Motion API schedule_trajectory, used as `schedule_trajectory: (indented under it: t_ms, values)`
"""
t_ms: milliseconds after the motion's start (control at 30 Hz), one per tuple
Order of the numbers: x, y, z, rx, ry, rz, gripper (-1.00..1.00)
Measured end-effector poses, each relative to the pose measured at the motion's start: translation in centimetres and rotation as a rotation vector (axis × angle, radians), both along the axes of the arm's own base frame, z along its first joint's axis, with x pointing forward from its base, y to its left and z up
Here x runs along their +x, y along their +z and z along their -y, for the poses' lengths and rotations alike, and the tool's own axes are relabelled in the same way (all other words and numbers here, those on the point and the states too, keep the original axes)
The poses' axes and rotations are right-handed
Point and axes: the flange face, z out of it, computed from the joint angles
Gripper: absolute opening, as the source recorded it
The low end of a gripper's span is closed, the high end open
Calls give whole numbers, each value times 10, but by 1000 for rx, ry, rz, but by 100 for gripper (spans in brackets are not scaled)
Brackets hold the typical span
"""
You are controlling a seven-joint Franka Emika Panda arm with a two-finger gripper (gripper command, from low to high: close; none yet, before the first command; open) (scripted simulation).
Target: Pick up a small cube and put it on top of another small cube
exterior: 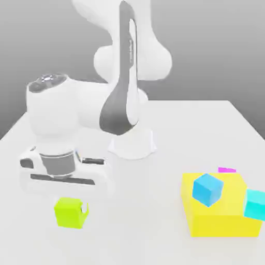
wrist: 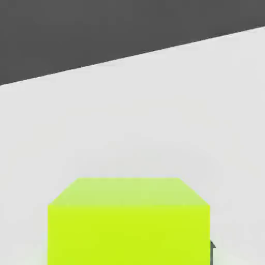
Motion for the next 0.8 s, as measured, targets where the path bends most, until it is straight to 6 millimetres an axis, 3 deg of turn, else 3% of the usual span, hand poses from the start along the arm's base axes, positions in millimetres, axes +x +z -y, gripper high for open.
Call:
schedule_trajectory:
  t_ms: [133, 267, 367, 500, 600, 633, 800]
  values:
    - [-3, 19, -106, 38, 64, -4, -100]
    - [-29, 37, -196, 59, 106, -17, -100]
    - [-58, 47, -251, 58, 128, -29, -100]
    - [-129, 42, -318, 7, 210, -40, -100]
    - [-195, 33, -356, -48, 291, -32, -100]
    - [-212, 26, -359, -69, 324, -27, -100]
    - [-225, -14, -362, -94, 351, -14, -100]
